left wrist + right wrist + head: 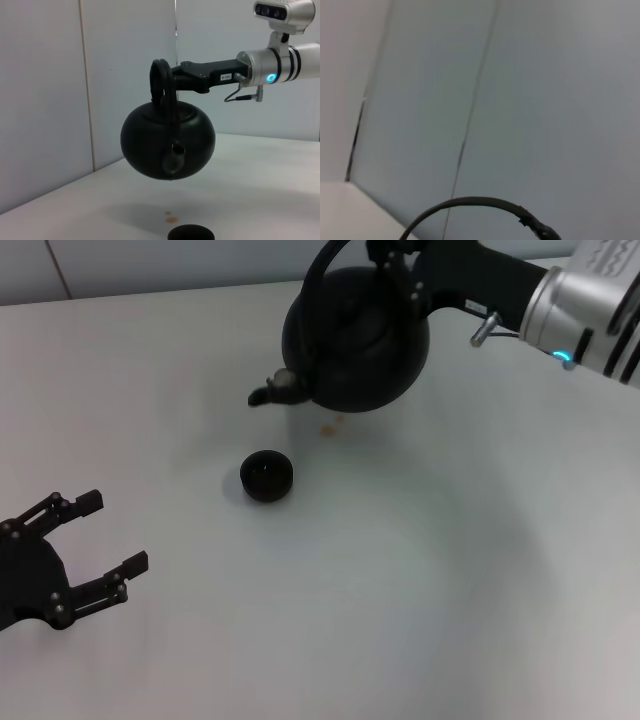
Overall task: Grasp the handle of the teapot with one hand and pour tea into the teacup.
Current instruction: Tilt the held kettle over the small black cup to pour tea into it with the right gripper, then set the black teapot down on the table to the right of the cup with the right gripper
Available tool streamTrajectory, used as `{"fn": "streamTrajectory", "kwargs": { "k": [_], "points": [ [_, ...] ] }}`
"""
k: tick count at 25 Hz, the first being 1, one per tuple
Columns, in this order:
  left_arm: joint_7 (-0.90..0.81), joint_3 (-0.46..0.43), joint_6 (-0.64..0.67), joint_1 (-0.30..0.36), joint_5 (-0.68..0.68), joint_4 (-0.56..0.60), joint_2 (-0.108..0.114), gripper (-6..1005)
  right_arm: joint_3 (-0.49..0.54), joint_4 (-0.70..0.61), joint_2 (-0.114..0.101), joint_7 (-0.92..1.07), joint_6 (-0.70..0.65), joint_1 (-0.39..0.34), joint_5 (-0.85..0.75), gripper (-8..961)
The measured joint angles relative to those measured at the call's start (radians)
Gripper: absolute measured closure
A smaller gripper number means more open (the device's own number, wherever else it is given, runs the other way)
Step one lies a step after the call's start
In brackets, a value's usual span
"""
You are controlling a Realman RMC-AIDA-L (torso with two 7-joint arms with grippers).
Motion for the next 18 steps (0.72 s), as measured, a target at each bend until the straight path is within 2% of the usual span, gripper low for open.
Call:
{"fn": "streamTrajectory", "kwargs": {
  "k": [8,18],
  "points": [
    [0.001,0.000,0.001,0.001,0.000,0.000,0.000,137,0.001,0.003,-0.001,0.135,0.003,-0.033,0.029,859],
    [0.001,0.000,0.005,0.002,0.000,0.000,0.000,137,0.000,0.045,-0.003,0.138,0.069,-0.043,0.030,857]
  ]
}}
